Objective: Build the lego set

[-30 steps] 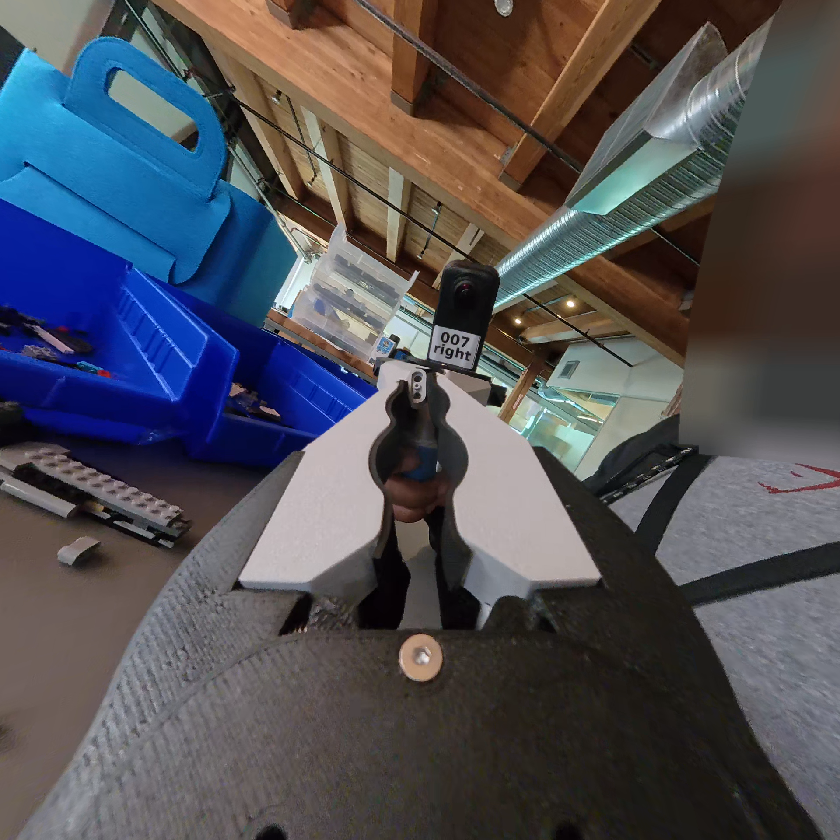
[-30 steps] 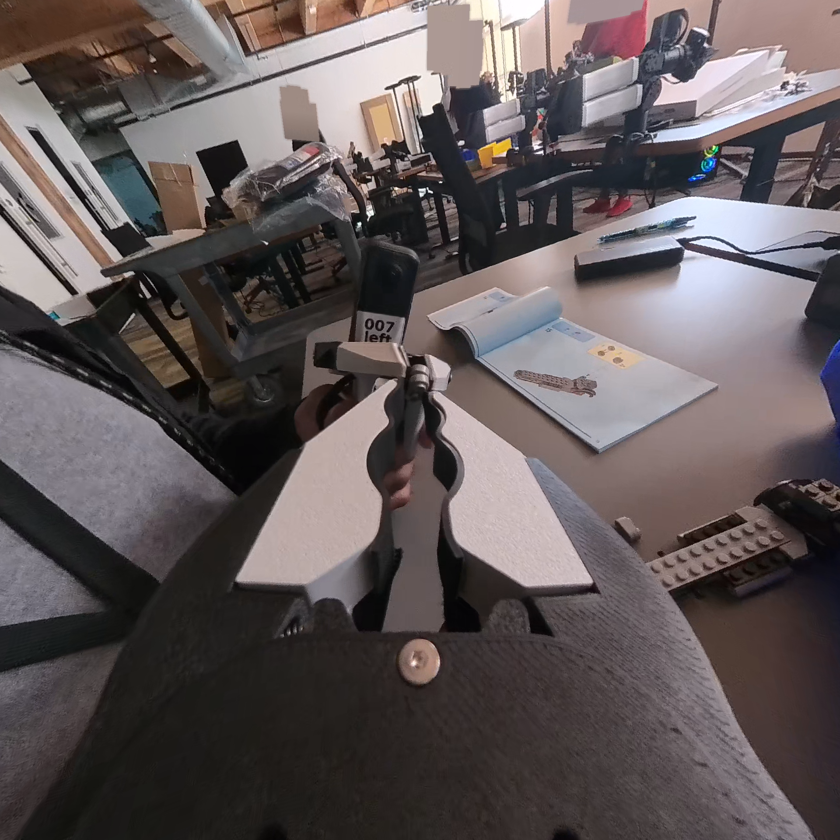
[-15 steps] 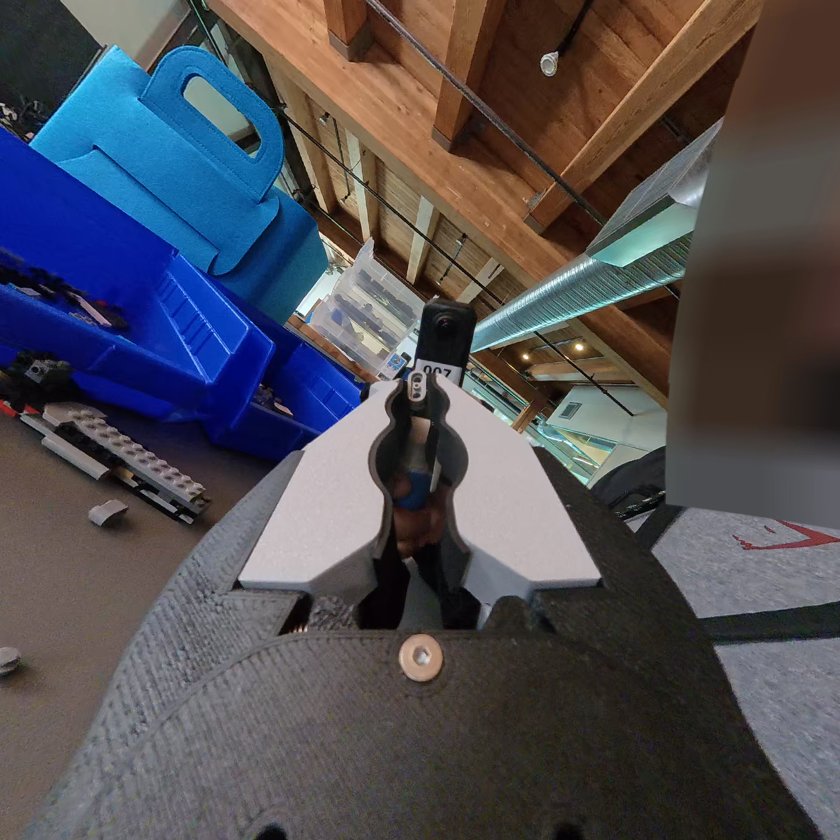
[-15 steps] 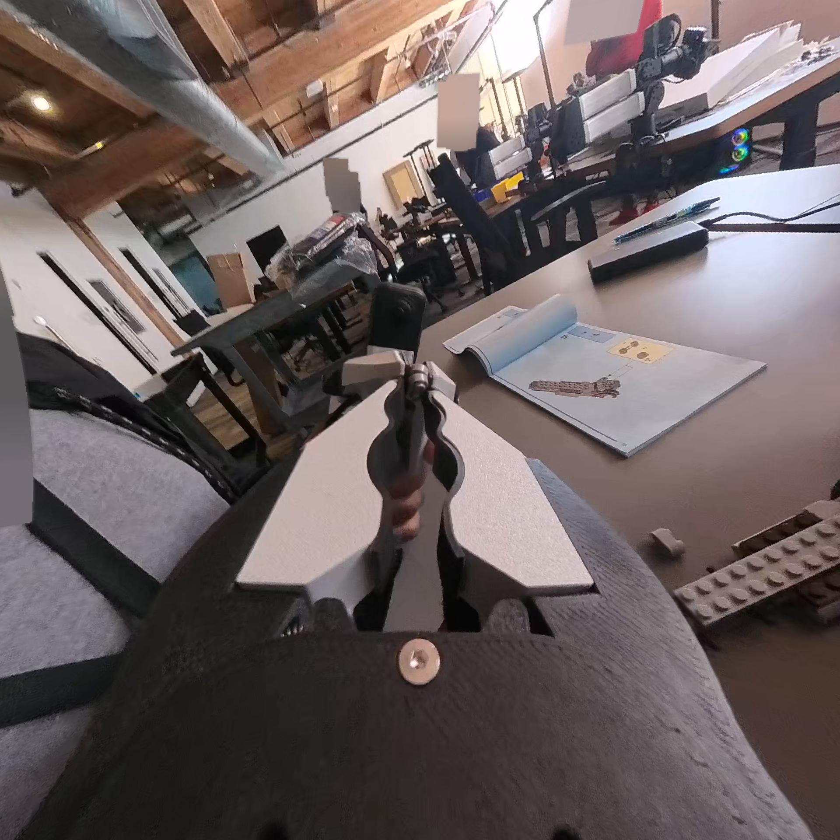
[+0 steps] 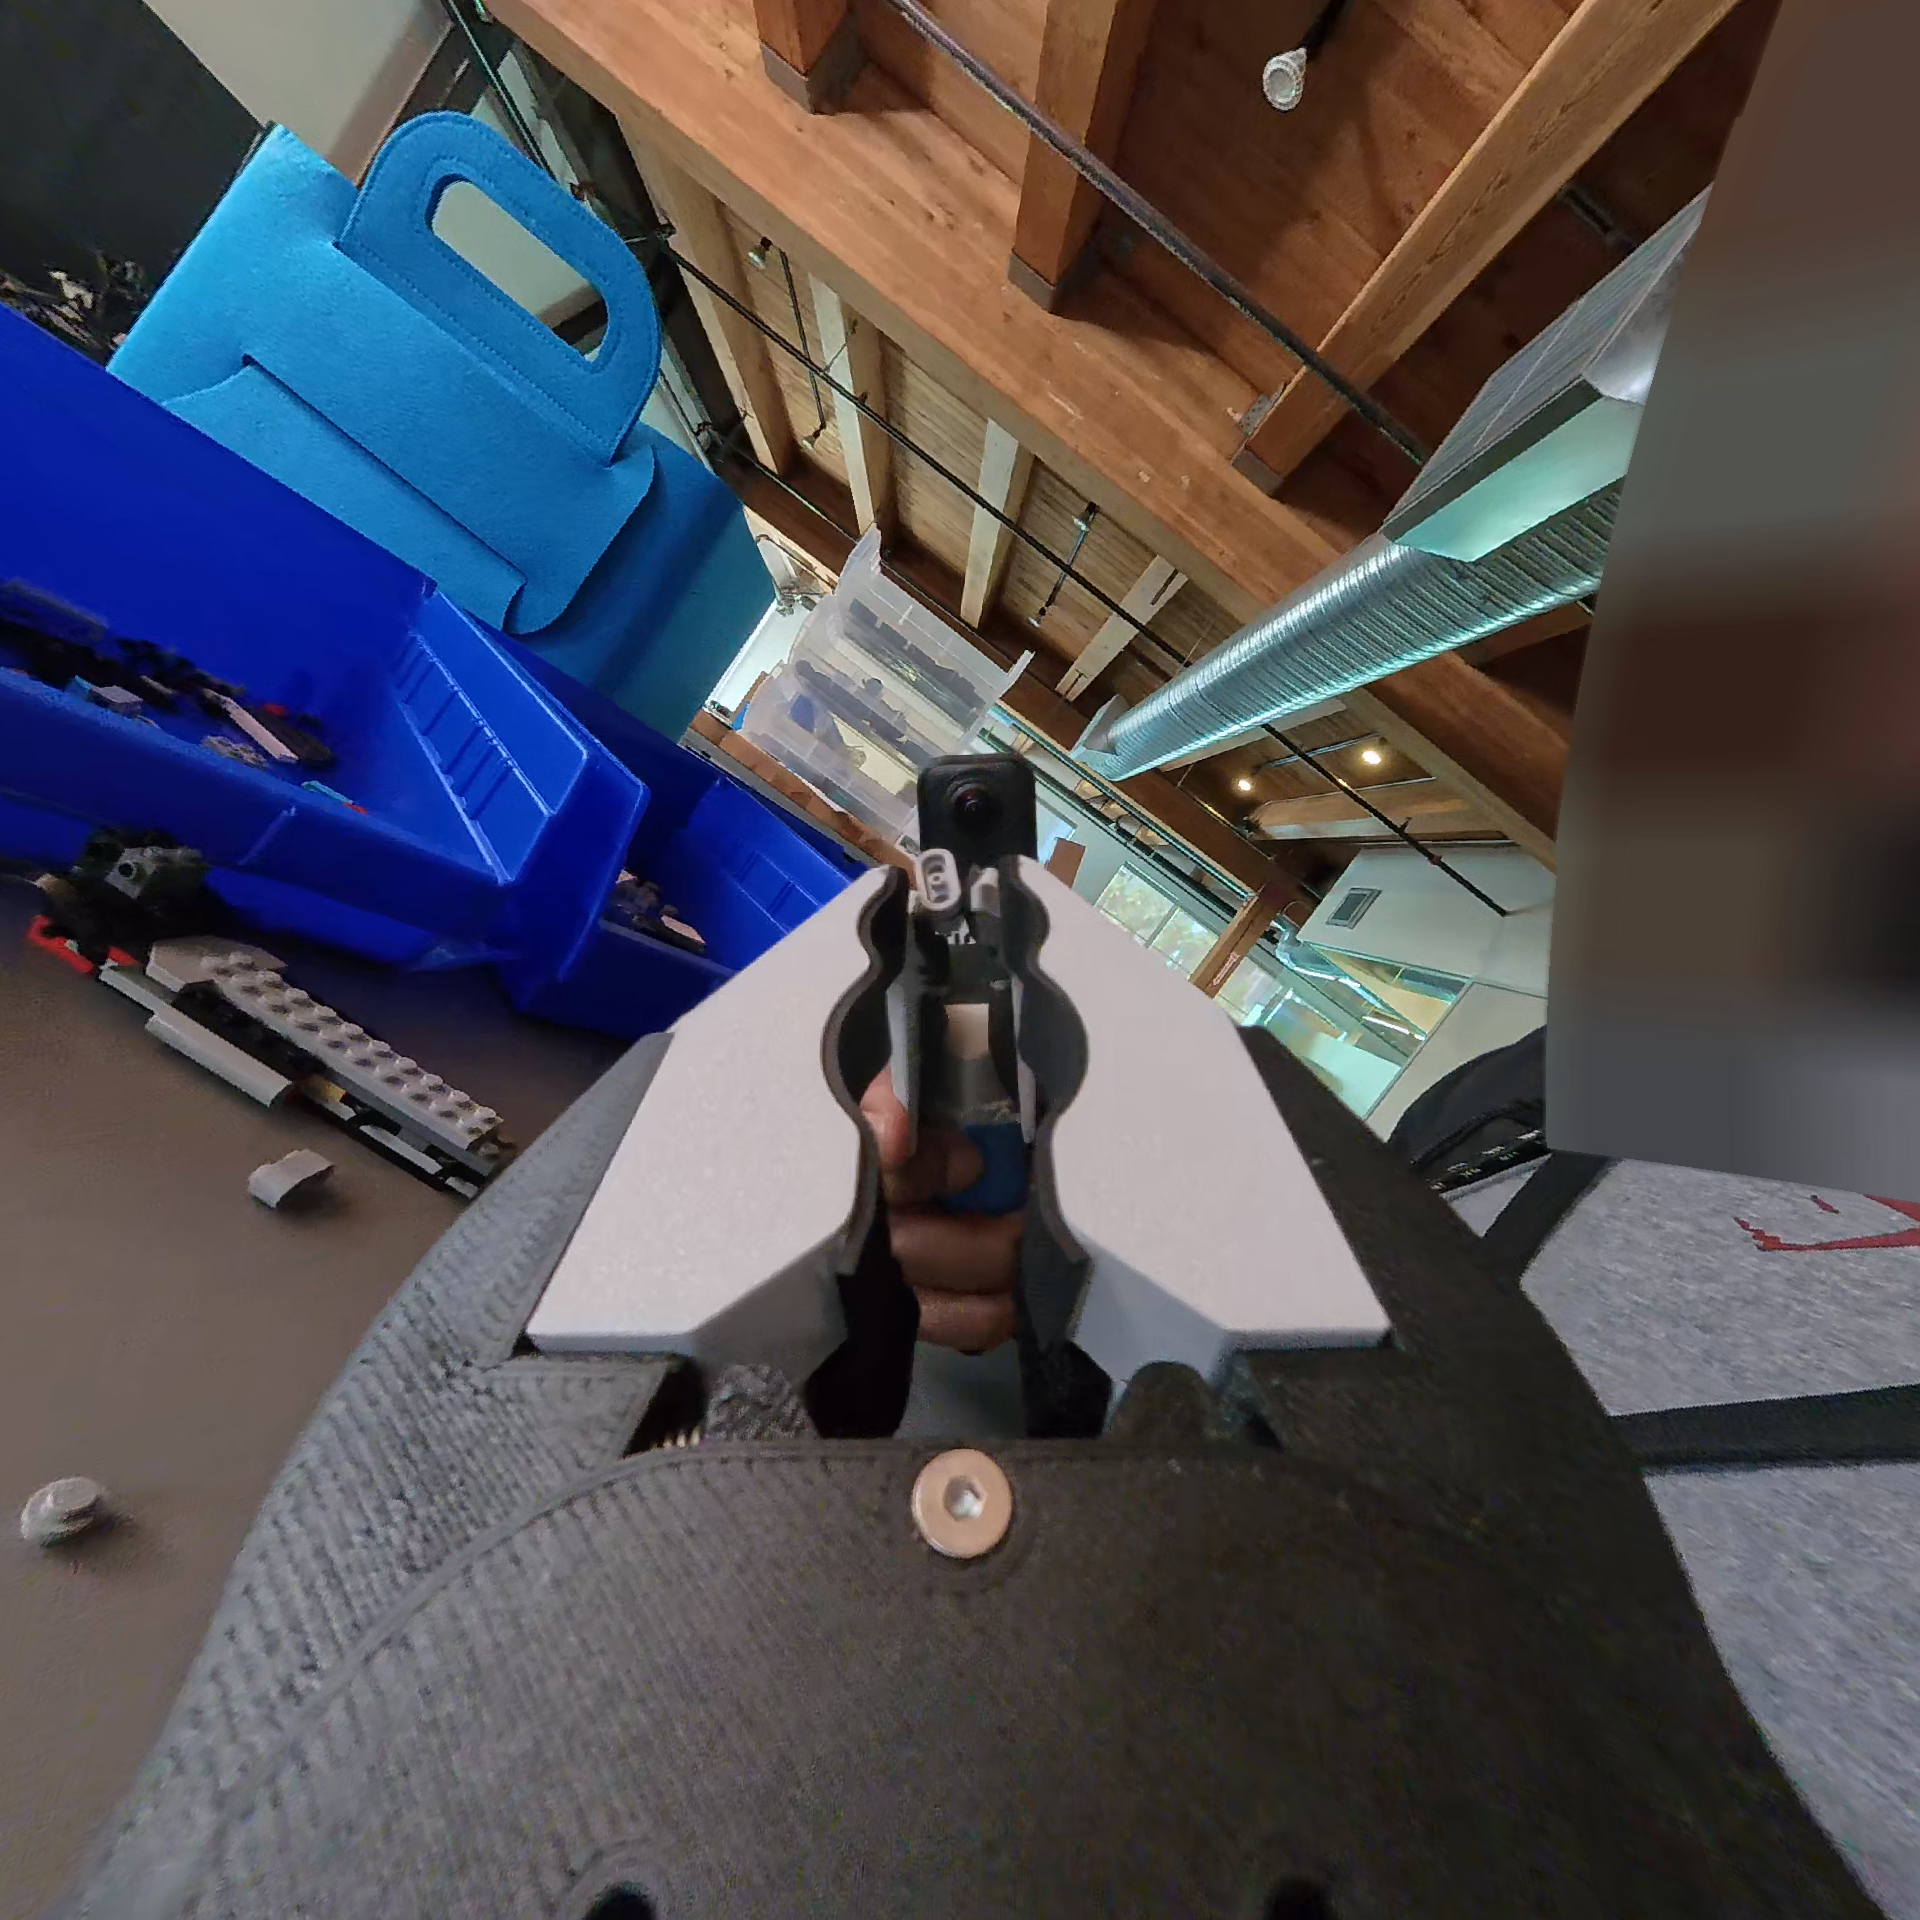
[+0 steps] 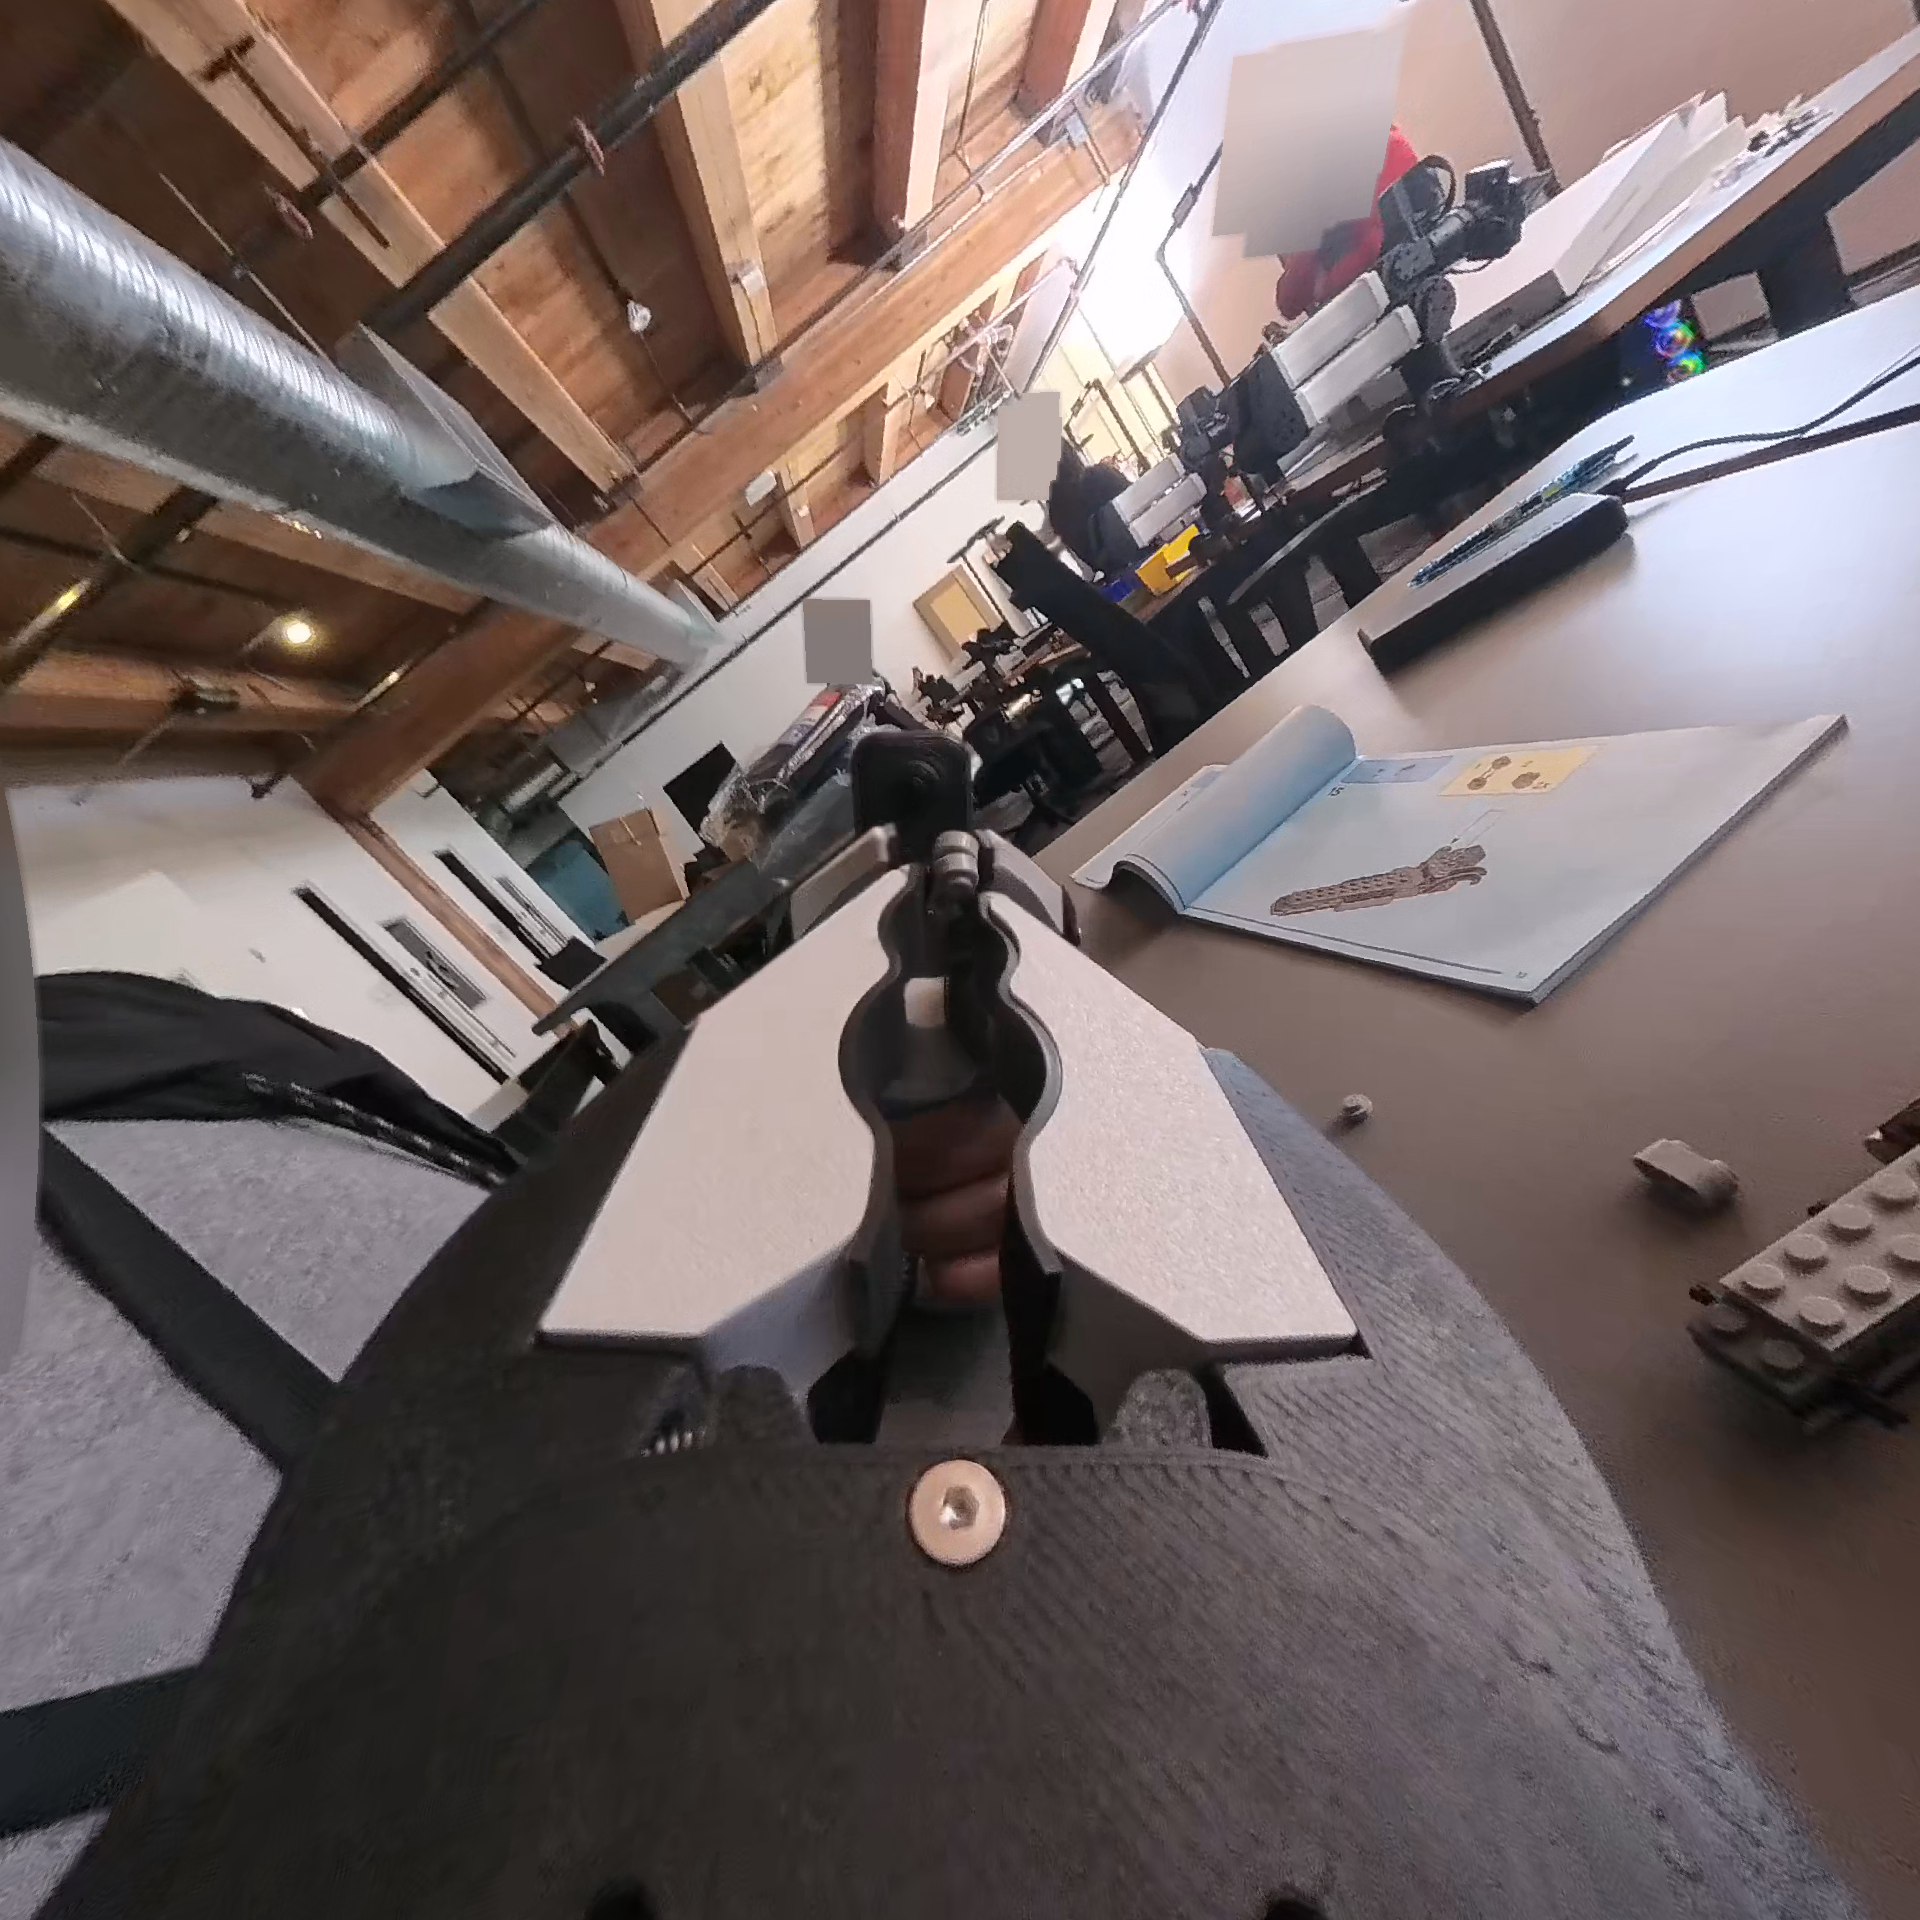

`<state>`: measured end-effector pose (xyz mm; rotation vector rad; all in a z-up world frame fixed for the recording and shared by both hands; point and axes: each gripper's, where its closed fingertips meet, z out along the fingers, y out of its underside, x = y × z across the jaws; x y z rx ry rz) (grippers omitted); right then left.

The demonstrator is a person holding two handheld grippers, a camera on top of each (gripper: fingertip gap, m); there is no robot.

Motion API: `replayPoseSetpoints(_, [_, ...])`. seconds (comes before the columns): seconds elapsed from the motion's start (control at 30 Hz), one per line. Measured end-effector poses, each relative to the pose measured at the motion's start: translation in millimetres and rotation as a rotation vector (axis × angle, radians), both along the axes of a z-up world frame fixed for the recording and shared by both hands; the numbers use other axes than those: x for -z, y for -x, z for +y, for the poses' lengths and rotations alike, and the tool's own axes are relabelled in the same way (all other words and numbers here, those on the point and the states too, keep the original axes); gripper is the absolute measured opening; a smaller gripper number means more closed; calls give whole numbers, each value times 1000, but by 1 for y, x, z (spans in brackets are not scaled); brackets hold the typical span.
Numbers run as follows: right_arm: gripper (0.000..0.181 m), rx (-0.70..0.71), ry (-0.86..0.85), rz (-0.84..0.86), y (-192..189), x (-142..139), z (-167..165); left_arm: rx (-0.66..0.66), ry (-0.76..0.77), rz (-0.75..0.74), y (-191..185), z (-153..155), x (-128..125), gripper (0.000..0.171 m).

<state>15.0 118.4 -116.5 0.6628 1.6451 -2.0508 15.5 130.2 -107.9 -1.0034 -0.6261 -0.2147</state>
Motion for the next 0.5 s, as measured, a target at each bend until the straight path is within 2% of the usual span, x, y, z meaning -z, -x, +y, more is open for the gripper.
replayPoseSetpoints(0.13, [8, 31, 43, -106, 10, 2, 6, -66, 81, 44, 3, -6, 3, 29])
replayPoseSetpoints(0.27, [7, 52, 80, -245, 16, 8, 9, -185, 291, 159, 8, -6, 11, 37])
replayPoseSetpoints(0.4, [9, 45, 118, -354, 15, 13, 7, -275, 470, 298, 9, -2, 16, 38])
replayPoseSetpoints(0.5, [8, 37, 137, -390, 12, 13, 5, -322, 573, 380, 9, 2, 20, 33])
